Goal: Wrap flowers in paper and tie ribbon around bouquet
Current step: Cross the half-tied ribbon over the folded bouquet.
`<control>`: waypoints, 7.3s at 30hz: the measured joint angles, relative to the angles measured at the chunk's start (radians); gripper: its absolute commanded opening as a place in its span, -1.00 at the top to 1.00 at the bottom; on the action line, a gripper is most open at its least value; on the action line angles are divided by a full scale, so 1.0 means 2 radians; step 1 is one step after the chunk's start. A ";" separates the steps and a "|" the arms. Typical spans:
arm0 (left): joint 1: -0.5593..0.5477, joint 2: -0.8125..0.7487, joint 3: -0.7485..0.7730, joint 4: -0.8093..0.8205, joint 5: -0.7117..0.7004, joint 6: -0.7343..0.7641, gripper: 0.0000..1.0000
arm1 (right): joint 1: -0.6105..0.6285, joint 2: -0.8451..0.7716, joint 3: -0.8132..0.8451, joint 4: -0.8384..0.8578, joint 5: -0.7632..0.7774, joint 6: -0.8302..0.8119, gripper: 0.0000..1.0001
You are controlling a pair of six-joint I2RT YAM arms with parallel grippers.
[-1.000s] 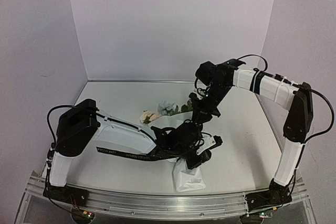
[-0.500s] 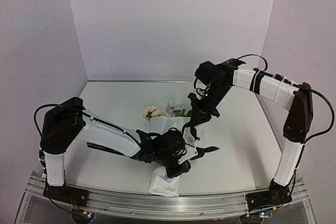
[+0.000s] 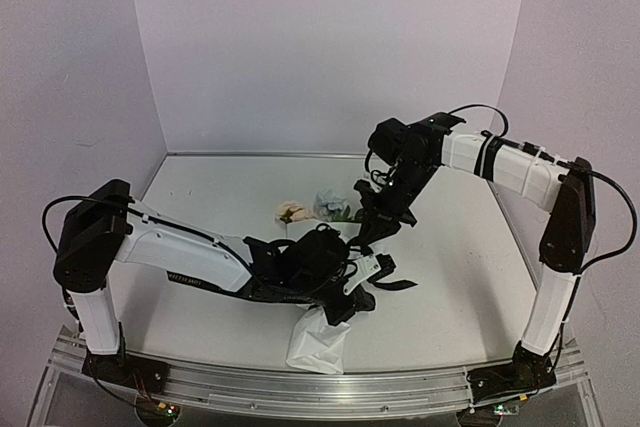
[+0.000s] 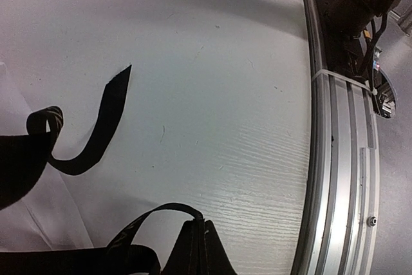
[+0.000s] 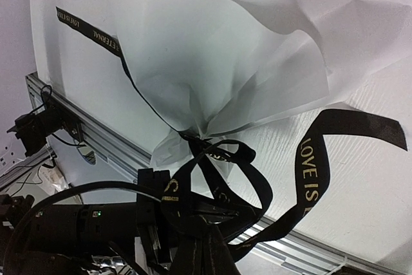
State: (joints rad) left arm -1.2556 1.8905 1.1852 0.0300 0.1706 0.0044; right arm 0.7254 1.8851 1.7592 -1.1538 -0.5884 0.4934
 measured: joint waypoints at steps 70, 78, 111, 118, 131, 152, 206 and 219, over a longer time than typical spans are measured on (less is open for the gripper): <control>0.031 -0.108 -0.111 0.065 -0.047 -0.013 1.00 | 0.087 -0.081 -0.151 -0.009 0.013 -0.021 0.22; 0.025 -0.134 -0.133 0.064 -0.047 -0.013 1.00 | 0.088 -0.135 -0.225 0.011 0.084 -0.018 -0.07; 0.022 -0.137 -0.152 0.062 -0.068 -0.020 1.00 | 0.084 -0.042 -0.292 0.232 0.162 -0.018 0.96; 0.022 -0.138 -0.162 0.062 -0.074 -0.029 1.00 | 0.084 -0.098 -0.306 0.232 0.190 -0.013 1.00; 0.022 -0.139 -0.175 0.049 -0.074 -0.035 1.00 | 0.085 -0.134 -0.278 0.225 0.237 -0.013 1.00; -0.013 -0.169 -0.182 0.019 -0.068 -0.053 0.73 | 0.092 -0.123 -0.198 0.207 0.235 -0.028 1.00; 0.070 -0.116 -0.095 0.060 -0.033 -0.047 1.00 | 0.090 -0.150 -0.253 0.249 0.151 -0.050 -0.10; 0.094 -0.116 -0.096 0.066 -0.032 -0.088 1.00 | 0.139 -0.236 -0.383 0.305 0.141 -0.178 -0.33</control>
State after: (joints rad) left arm -1.0673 1.6588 0.9936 0.1615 0.1075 -0.1709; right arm 1.0024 1.4123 0.9928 -0.5446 -0.3065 0.1376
